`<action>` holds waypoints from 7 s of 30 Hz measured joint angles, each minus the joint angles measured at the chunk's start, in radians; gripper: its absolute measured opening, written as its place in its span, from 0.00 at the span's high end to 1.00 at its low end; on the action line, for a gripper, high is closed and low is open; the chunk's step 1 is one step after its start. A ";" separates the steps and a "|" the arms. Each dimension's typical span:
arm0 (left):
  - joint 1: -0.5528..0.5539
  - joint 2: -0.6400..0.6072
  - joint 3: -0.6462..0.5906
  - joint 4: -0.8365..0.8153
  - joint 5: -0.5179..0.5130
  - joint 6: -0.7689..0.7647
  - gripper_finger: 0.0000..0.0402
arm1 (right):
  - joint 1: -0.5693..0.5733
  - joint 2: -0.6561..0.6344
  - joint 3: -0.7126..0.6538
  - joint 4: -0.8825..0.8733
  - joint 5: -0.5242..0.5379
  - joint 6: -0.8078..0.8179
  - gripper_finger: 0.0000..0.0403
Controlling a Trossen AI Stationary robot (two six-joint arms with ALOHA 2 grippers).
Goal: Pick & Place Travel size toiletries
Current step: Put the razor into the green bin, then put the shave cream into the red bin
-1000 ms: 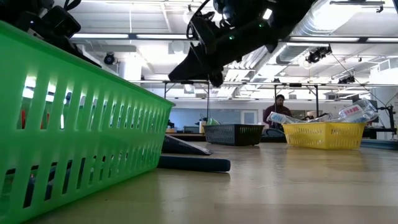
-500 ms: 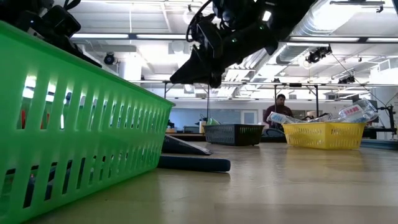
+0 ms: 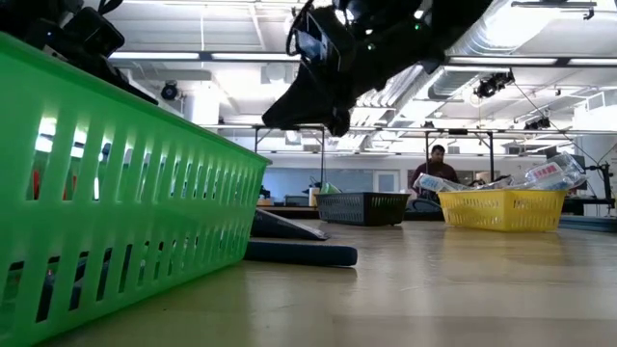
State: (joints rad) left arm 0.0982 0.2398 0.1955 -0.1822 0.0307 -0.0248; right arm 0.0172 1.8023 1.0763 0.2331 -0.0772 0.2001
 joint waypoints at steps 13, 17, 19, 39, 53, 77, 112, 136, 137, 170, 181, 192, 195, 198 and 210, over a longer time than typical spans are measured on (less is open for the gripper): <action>0.000 0.000 0.000 0.000 0.001 -0.006 0.99 | 0.244 -0.002 0.252 -0.393 0.333 0.173 0.99; 0.000 0.000 0.000 0.000 0.001 -0.006 0.99 | 0.293 -0.002 0.275 -0.417 0.337 0.246 0.99; 0.000 0.000 0.000 0.000 0.001 -0.006 0.99 | 0.317 -0.002 0.275 -0.424 0.335 0.272 0.99; 0.000 0.000 0.000 -0.003 0.004 -0.006 0.99 | 0.415 0.018 0.265 -0.579 0.342 0.479 0.75; 0.000 0.000 0.000 -0.008 0.003 -0.006 0.99 | 0.461 0.198 0.265 -0.485 0.330 0.350 0.54; 0.000 0.000 0.000 -0.090 0.001 0.000 0.99 | 0.464 0.320 0.267 -0.451 0.390 0.426 0.58; 0.000 0.000 0.000 0.087 0.004 0.024 0.99 | 0.425 0.286 0.262 -0.492 0.501 0.487 0.94; 0.000 -0.001 0.000 0.087 0.004 0.020 0.99 | 0.408 0.124 0.379 -0.496 0.525 0.115 0.94; 0.000 -0.001 0.000 0.086 0.004 0.020 0.99 | 0.408 0.126 0.392 -0.504 0.521 0.108 0.94; 0.000 -0.001 0.000 0.082 0.000 0.020 0.99 | 0.415 0.236 0.433 -0.504 0.128 0.058 0.94; 0.000 -0.001 0.000 0.082 0.001 0.020 0.99 | 0.412 0.236 0.433 -0.524 0.162 0.136 0.77; 0.000 -0.001 0.000 0.082 0.005 0.020 0.99 | 0.420 0.235 0.433 -0.530 0.159 0.139 0.70; 0.000 -0.001 0.000 0.082 0.005 0.020 0.99 | 0.412 0.234 0.433 -0.531 0.105 0.147 0.76; 0.000 -0.001 0.000 0.082 0.005 0.020 0.99 | 0.405 0.233 0.433 -0.547 0.068 0.185 0.83; 0.000 -0.001 0.000 0.078 0.004 0.020 0.99 | 0.346 0.232 0.433 -0.656 0.227 0.200 0.99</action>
State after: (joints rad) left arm 0.0981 0.2386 0.1955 -0.1038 0.0348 -0.0048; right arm 0.3633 2.0346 1.5089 -0.4228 0.1494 0.4001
